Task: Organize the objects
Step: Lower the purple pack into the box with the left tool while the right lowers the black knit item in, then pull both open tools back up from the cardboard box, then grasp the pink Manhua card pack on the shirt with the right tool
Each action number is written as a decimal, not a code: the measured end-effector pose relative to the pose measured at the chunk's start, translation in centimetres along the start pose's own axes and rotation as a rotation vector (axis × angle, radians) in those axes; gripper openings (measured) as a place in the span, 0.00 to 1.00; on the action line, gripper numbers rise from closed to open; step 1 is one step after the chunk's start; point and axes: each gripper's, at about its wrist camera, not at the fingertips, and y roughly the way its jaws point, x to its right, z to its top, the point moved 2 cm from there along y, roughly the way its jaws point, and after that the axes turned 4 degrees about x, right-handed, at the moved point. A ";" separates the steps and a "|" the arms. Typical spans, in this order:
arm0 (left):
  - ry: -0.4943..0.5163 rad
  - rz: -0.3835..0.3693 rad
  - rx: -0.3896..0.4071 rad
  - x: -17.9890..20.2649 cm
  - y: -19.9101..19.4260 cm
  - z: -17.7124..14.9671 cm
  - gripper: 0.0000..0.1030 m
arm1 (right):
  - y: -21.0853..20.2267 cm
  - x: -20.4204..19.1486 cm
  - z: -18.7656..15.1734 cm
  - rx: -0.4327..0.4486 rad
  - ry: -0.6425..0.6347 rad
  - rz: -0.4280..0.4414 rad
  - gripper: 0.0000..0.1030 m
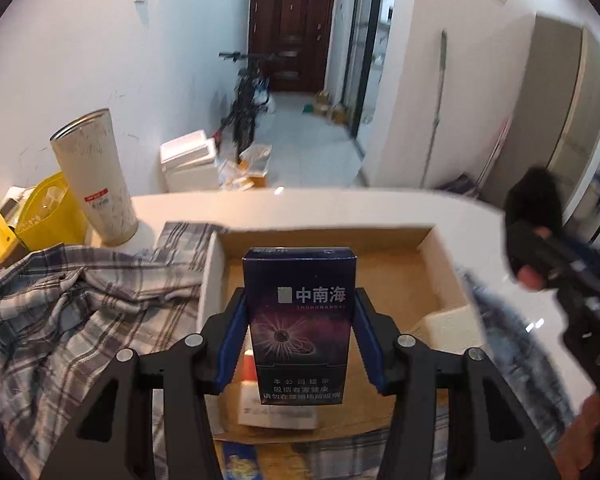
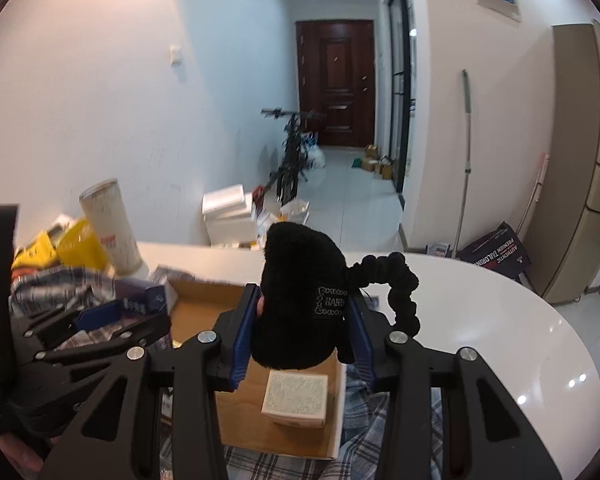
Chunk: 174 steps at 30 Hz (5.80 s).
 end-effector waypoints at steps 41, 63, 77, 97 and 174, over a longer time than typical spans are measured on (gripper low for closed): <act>0.015 0.091 0.172 -0.5 -2.2 0.8 0.88 | 5.2 -0.7 -3.8 -0.232 0.140 0.155 0.41; -0.005 0.091 0.364 -0.5 -8.5 2.2 0.88 | 2.7 0.4 -1.9 -0.107 0.104 0.058 0.75; 0.016 0.011 0.491 -0.2 -17.7 2.7 0.96 | -5.2 1.6 2.5 0.108 0.033 -0.068 0.96; 0.020 0.004 0.577 -0.7 -27.4 -5.2 1.00 | -18.4 2.7 -1.2 0.230 0.123 0.067 1.00; 0.017 -0.017 0.149 -1.8 -12.9 -15.2 1.00 | -7.1 -3.4 -16.4 -0.292 -0.151 0.026 0.26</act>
